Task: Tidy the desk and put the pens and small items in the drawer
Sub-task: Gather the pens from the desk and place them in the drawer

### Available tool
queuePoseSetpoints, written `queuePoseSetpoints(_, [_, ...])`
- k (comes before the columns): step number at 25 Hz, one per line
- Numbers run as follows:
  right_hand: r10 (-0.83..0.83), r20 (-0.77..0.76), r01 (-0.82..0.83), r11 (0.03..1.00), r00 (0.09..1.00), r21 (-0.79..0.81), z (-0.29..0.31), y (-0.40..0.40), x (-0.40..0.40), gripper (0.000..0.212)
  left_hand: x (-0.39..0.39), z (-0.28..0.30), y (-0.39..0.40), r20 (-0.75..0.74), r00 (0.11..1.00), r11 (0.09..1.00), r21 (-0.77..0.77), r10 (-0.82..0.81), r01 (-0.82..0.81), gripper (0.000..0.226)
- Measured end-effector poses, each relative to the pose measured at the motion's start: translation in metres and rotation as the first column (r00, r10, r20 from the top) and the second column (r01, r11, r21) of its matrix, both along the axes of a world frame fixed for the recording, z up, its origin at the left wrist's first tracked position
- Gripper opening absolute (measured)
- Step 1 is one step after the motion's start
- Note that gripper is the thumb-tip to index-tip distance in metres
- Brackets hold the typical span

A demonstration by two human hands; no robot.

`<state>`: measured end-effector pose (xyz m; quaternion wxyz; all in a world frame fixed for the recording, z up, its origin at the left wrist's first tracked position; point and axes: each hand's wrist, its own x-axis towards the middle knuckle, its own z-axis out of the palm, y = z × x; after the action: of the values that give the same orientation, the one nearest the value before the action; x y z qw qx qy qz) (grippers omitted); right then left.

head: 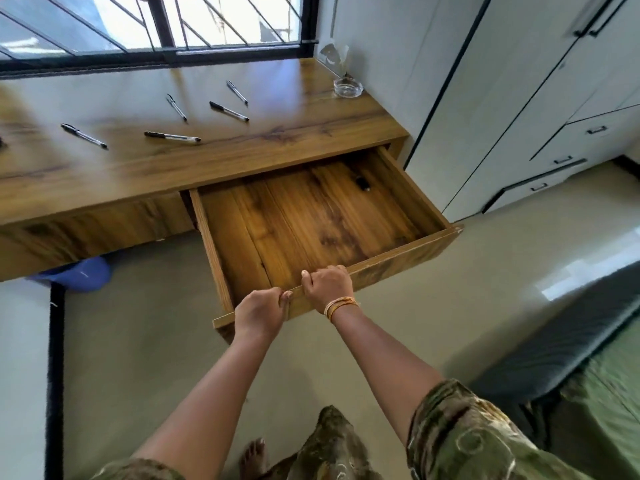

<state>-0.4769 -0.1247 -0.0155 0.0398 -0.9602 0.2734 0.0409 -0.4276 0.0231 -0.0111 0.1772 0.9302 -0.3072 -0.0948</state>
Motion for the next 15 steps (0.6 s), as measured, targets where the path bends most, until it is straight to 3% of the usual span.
queuePoseSetpoints(4, [-0.01,-0.078,0.01,1.0,0.997,-0.002,0.007,0.005,0.005,0.059,0.011,0.004,0.004,-0.079,0.997,0.999,0.032,-0.01,0.013,0.039])
queuePoseSetpoints(12, [-0.068,-0.177,0.071,0.997,0.982,0.013,0.02,0.011,0.013,0.057,0.037,0.013,0.01,-0.202,0.963,0.977,0.076,-0.18,0.198,0.03])
queuePoseSetpoints(15, [-0.127,-0.157,0.139,0.988,0.979,0.068,0.022,0.009,0.026,0.054,0.056,0.022,0.013,-0.174,0.958,0.973,0.008,-0.226,0.231,0.031])
